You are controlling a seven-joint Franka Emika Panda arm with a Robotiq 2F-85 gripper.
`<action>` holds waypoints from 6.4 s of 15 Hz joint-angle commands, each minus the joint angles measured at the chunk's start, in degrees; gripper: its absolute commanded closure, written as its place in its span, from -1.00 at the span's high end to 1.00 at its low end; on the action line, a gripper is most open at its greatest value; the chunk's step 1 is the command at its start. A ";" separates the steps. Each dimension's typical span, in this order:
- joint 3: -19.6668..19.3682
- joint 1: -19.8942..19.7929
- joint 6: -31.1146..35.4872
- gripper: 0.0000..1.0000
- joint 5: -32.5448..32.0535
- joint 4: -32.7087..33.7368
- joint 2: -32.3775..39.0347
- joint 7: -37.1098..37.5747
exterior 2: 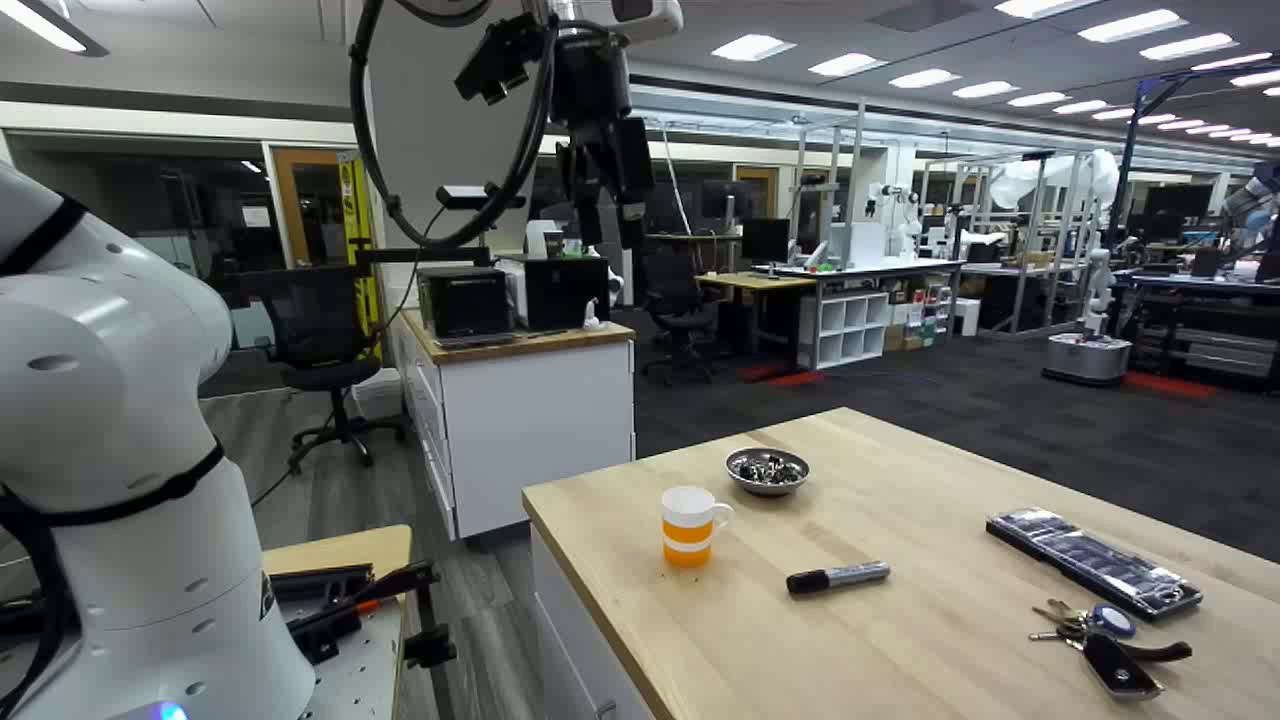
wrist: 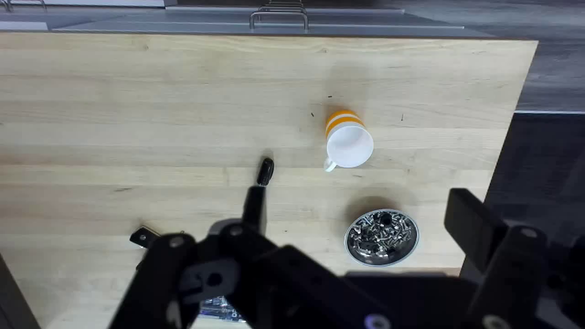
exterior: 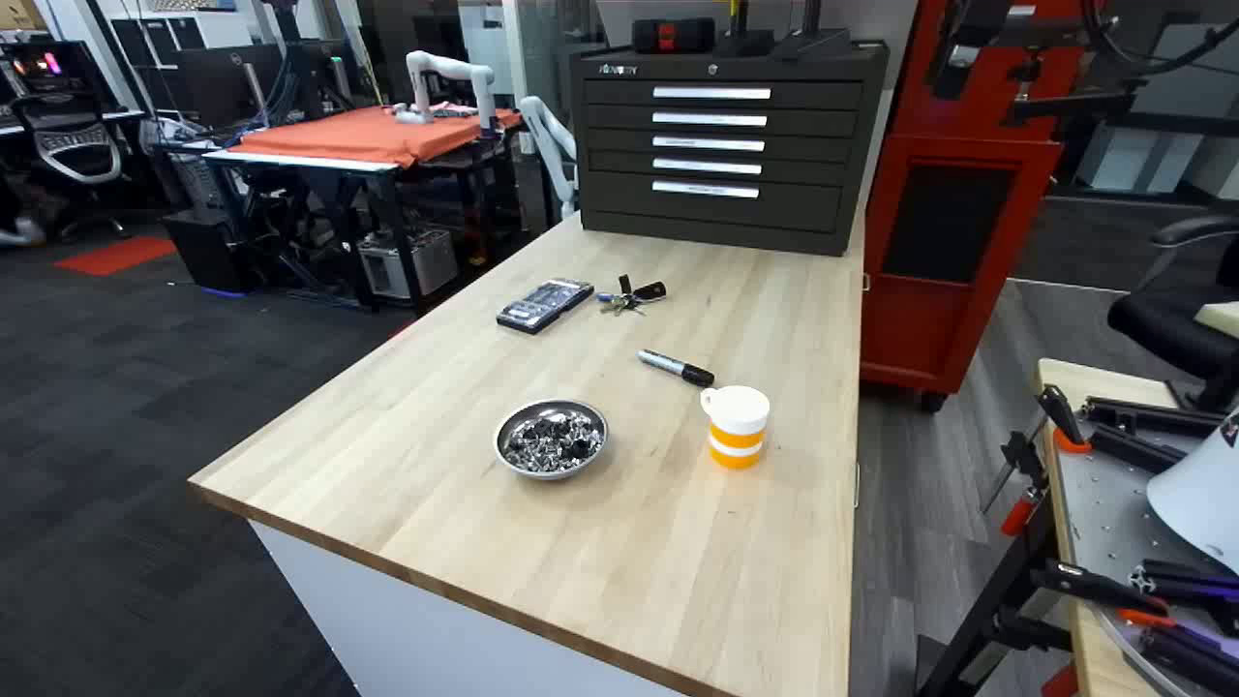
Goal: Put the marker in the cup
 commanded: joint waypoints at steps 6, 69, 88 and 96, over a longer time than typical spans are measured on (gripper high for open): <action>0.11 -0.13 -0.07 1.00 0.07 0.10 0.02 -0.05; -1.52 -3.03 40.90 1.00 -11.42 10.44 49.46 22.16; 1.16 -6.74 46.41 1.00 0.08 19.93 67.02 -0.52; 2.42 -7.58 44.55 1.00 1.29 27.25 74.39 -1.51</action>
